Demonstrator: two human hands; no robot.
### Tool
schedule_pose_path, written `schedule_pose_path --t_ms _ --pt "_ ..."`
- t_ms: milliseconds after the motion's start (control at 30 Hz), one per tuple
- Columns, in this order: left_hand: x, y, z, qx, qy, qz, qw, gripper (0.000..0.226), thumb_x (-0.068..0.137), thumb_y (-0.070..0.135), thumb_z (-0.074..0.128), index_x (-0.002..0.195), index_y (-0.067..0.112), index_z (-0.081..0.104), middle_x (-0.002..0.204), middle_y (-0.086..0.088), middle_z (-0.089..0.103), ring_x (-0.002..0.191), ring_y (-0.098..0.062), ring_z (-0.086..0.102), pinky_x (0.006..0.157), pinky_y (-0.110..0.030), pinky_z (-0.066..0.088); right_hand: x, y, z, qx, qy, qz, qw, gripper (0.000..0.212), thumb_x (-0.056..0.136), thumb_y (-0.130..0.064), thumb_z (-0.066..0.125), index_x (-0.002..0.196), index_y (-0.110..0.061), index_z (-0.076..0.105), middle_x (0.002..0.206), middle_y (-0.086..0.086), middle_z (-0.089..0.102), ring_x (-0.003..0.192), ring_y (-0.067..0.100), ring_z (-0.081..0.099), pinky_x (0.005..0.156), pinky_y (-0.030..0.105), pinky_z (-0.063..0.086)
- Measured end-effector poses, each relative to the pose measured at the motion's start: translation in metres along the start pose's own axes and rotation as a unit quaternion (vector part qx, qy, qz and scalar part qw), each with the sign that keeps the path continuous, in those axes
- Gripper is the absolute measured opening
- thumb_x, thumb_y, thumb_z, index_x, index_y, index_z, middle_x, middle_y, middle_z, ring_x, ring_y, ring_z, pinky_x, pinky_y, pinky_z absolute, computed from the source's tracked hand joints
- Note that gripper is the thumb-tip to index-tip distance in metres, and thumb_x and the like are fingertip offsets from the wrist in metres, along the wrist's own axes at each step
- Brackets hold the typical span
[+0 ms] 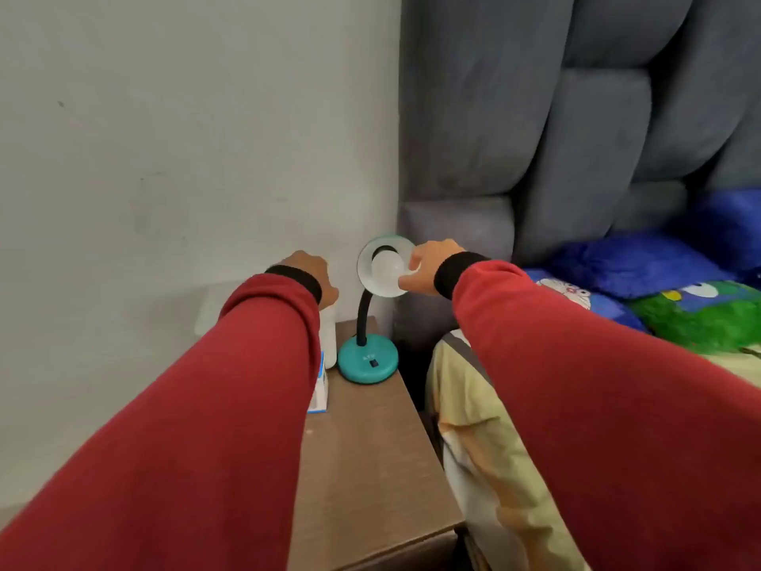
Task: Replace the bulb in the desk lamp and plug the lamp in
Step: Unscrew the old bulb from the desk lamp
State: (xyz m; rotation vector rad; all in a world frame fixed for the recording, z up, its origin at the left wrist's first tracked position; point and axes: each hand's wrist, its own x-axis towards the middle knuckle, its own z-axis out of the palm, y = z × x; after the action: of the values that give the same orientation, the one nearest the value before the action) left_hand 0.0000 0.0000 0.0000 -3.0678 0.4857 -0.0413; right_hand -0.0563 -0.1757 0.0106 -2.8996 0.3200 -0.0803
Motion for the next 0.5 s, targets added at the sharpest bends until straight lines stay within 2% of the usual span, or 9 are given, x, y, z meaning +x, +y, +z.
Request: schedule_pose_path --t_ms 100,233,333,500 --pt "0.021 0.007 0.024 -0.096 0.015 0.005 0.995 0.048 0.092 0.033 0.048 0.136 0.017 0.039 0.128 -0.012 0.052 0.113 -0.031 0.055 0.091 -0.038 0.047 0.016 0.007 0.022 0.083 0.021 0.004 0.996 0.051 0.082 -0.037 0.06 0.128 -0.02 0.049 0.125 0.009 0.056 0.11 0.029 0.056 0.088 0.035 0.046" --pt "0.05 0.017 0.052 -0.218 0.084 0.034 0.972 0.059 0.095 0.032 0.047 0.147 0.03 0.018 0.135 -0.014 0.044 0.119 -0.032 0.052 0.099 -0.043 0.045 0.043 0.009 0.058 0.146 0.085 -0.009 0.986 0.056 0.084 -0.035 0.06 0.135 -0.022 0.04 0.132 0.011 0.045 0.115 0.032 0.052 0.095 0.037 0.043" --pt "0.07 0.021 0.063 -0.305 0.105 0.069 0.944 0.057 0.099 0.026 0.042 0.148 0.036 0.016 0.137 -0.015 0.045 0.123 -0.03 0.049 0.103 -0.038 0.039 0.058 0.008 0.078 0.188 0.116 -0.008 0.975 0.058 0.087 -0.035 0.06 0.137 -0.024 0.036 0.133 0.01 0.041 0.111 0.031 0.055 0.094 0.036 0.043" --pt "0.09 0.022 0.072 -0.379 0.074 0.113 0.915 0.053 0.102 0.017 0.033 0.146 0.042 0.019 0.148 -0.004 0.042 0.132 -0.021 0.046 0.108 -0.025 0.032 0.079 -0.001 0.1 0.284 0.135 0.029 0.949 0.062 0.085 -0.038 0.063 0.139 -0.025 0.034 0.137 0.01 0.038 0.113 0.031 0.056 0.098 0.038 0.045"
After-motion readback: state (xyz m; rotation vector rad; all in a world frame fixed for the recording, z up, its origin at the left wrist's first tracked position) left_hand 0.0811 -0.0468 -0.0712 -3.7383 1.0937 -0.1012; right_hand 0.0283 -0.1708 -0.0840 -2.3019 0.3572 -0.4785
